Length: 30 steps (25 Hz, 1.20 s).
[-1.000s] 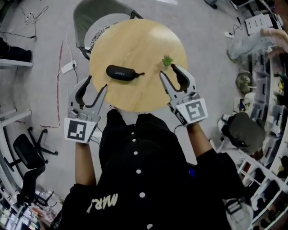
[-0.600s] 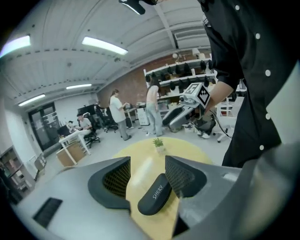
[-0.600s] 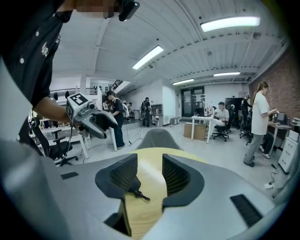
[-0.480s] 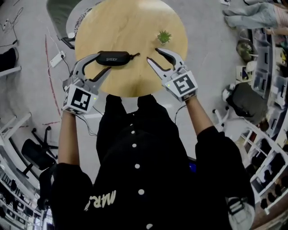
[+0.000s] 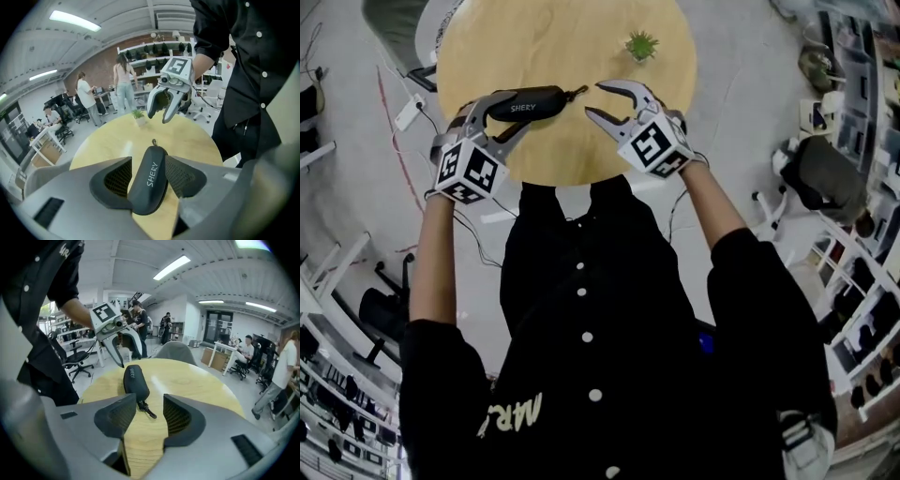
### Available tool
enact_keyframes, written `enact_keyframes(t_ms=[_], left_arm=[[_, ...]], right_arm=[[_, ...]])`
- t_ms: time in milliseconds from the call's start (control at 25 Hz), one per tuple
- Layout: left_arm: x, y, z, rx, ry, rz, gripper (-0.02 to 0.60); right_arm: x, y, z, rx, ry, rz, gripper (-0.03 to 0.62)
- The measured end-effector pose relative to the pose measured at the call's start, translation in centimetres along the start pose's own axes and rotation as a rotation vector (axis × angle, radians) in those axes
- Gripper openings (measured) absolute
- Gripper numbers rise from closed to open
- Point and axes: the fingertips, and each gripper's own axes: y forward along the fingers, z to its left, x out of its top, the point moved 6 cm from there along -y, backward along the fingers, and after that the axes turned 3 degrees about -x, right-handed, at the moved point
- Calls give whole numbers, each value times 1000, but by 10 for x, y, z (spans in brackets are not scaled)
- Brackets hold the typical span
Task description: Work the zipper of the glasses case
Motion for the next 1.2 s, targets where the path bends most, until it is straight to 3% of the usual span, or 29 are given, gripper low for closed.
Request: enact_keyframes(t_ms=[240,560,640,1040,1200], left_arm=[[-16,25,4,-99,7,55,213],[-28,39,6,-190,24,89,184],[-27,39,7,-208,15,89,179],[-27,41,9,-244,4,99,179],[-27,41,10,-252,3,103,178]], right_arm=[[-15,31,10,71,-145,90,169],[-24,52,12,133,-204,145,169],[-25,54,11,136,-202,149,136],[-28,80,18,224,-246,241,106],[-32,87,17,217,-263,277,80]])
